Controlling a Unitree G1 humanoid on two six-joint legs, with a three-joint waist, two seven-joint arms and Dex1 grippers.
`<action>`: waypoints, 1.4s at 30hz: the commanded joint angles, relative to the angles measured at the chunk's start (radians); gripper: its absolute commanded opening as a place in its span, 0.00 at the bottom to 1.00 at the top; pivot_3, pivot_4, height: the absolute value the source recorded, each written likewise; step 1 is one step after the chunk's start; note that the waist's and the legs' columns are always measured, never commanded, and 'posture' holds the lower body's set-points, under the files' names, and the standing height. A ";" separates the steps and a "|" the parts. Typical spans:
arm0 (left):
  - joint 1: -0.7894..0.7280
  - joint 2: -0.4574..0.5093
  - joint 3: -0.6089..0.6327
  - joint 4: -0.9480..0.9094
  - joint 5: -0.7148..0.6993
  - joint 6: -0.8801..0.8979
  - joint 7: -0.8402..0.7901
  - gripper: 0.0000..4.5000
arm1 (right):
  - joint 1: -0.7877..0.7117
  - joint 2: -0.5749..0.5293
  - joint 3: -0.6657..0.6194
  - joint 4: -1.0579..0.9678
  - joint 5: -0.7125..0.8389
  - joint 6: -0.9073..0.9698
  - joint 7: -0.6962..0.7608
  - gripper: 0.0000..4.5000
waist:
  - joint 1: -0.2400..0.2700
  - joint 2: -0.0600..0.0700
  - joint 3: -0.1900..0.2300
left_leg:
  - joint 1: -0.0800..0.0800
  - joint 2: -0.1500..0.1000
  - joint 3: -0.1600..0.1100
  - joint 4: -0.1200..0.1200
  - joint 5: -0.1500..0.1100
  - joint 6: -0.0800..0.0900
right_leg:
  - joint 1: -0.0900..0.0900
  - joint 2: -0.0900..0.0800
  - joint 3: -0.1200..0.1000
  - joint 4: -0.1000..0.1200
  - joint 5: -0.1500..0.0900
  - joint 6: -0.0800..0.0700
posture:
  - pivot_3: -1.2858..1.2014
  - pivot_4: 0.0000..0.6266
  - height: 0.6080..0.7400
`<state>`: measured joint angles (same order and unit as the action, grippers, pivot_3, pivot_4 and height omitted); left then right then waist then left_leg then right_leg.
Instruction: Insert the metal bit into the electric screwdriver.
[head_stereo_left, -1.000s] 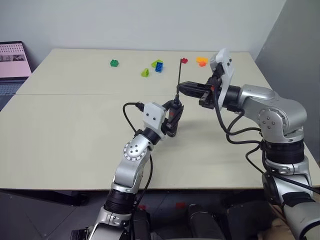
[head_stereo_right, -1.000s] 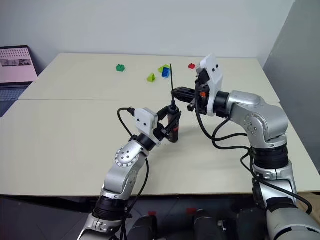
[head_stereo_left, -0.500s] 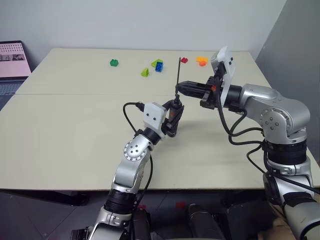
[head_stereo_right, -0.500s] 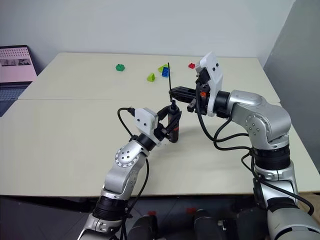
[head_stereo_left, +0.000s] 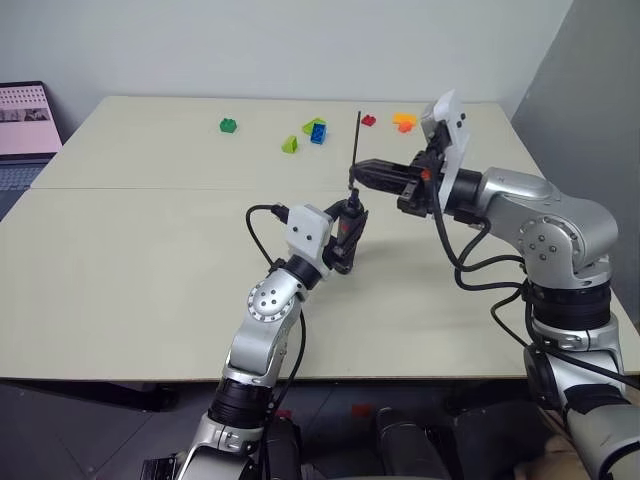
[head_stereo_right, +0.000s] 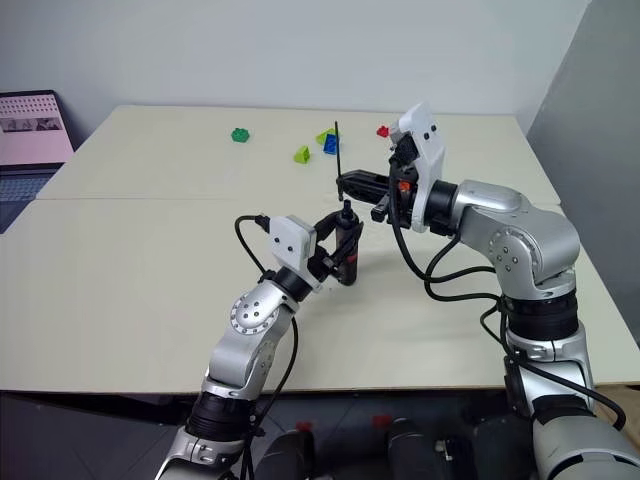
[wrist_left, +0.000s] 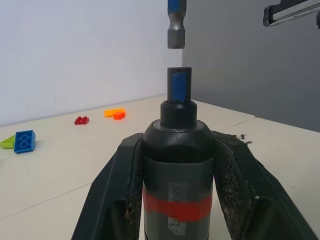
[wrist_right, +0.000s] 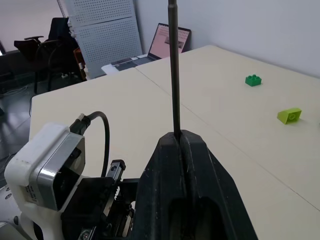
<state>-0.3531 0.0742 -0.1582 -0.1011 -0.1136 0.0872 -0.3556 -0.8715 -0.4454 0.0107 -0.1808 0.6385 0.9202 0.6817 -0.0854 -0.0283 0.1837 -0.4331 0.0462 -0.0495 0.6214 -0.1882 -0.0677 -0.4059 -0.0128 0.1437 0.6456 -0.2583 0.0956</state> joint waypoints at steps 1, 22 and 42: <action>0.003 0.007 0.006 0.000 0.014 0.003 0.013 0.36 | -0.027 -0.024 -0.018 0.046 -0.010 -0.085 0.077 0.00 | 0.000 0.000 0.000 | 0.000 0.000 0.000 0.000 0.000 0.000 | 0.000 0.000 0.000 0.000 0.000 0.000 | 0.52 0.24 1.00; 0.004 0.020 0.002 -0.019 0.010 0.023 -0.002 0.36 | -0.197 -0.049 0.077 0.463 -0.133 -0.403 0.570 0.00 | -0.002 0.000 0.000 | 0.000 0.000 0.000 -0.001 0.000 0.000 | 0.000 0.000 0.000 0.000 0.000 0.000 | 0.52 0.24 1.00; 0.030 0.076 0.021 -0.135 -0.095 0.045 -0.104 0.36 | -0.235 -0.074 0.021 0.448 -0.100 -0.321 0.630 0.00 | -0.001 0.001 0.001 | 0.000 0.000 0.000 -0.002 0.000 0.000 | -0.001 0.000 0.000 0.000 0.001 0.002 | 0.52 0.24 1.00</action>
<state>-0.3252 0.1380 -0.1526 -0.1750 -0.1717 0.1312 -0.4257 -1.0818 -0.4938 0.0851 0.3415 0.4955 0.5683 1.3071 -0.0866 -0.0277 0.1842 -0.4332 0.0462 -0.0493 0.6190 -0.1881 -0.0677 -0.4068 -0.0128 0.1435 0.6458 -0.2570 0.0980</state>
